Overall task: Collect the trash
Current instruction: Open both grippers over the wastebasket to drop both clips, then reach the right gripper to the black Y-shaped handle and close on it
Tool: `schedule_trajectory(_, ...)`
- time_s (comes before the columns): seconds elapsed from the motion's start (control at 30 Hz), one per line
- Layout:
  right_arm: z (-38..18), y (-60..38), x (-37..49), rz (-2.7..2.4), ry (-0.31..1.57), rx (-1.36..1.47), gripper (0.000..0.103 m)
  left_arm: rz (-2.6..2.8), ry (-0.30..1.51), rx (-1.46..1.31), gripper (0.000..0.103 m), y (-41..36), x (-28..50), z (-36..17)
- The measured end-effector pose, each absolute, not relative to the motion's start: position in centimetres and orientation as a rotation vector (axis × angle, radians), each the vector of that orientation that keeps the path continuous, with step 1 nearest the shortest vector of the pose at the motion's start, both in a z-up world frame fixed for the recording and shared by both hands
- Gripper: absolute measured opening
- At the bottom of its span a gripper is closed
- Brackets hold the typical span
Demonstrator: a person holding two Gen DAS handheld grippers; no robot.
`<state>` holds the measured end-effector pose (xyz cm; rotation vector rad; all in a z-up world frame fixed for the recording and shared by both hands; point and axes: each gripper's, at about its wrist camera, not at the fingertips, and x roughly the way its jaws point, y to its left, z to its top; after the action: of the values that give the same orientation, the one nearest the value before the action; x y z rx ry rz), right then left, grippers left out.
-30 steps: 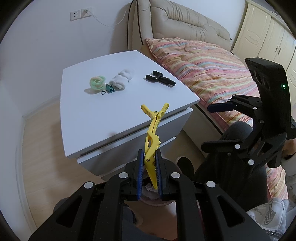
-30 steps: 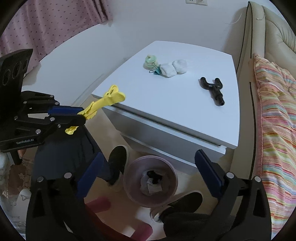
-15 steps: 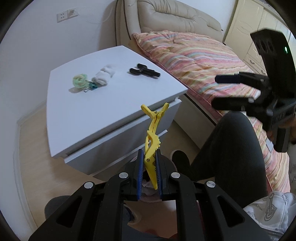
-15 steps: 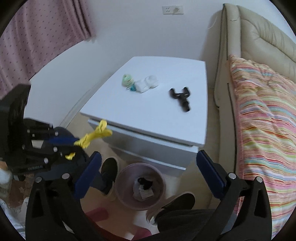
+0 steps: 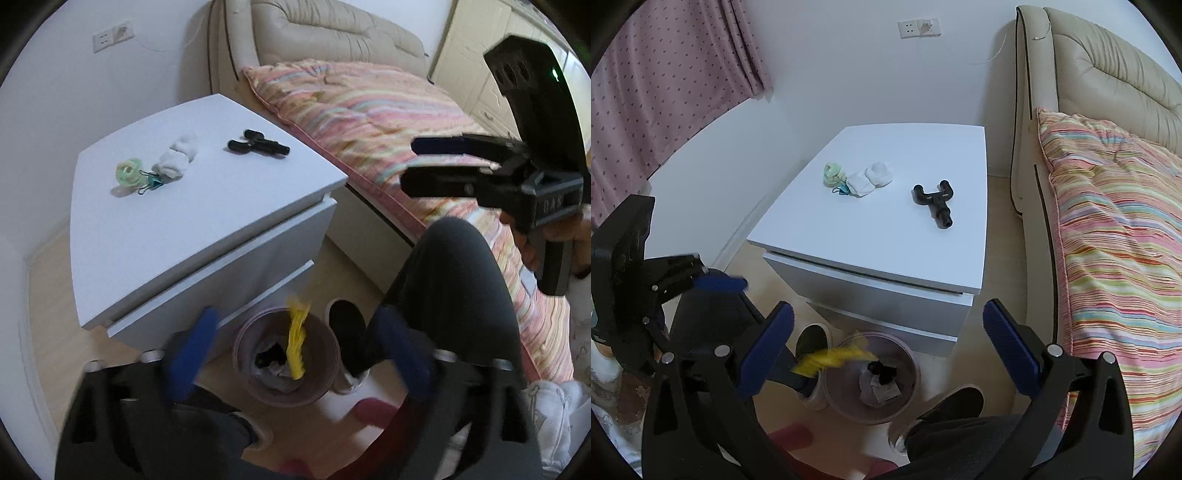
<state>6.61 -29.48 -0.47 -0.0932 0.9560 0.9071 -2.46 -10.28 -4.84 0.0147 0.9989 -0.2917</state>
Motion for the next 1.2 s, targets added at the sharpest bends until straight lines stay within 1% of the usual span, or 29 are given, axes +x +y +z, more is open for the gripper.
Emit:
schedule_trajectory(0.23,-0.8,-29.1,6.3,0.911,0.960,-0.109,0.100,-0.193,0.984,0.001,0.095,-8.6,-2.3,-4.7)
schedule_trajectory(0.7,-1.3,-27.1,6.4,0.935,0.934,-0.199,0.100,-0.119,0.955,-0.051,0.095,-6.2,-2.0,-4.5)
schedule_trajectory(1.2,-0.8,-22.2,14.3,0.931,0.955,-0.360,0.100,-0.097,0.903,-0.086,0.095,-4.1,-0.7,-2.9)
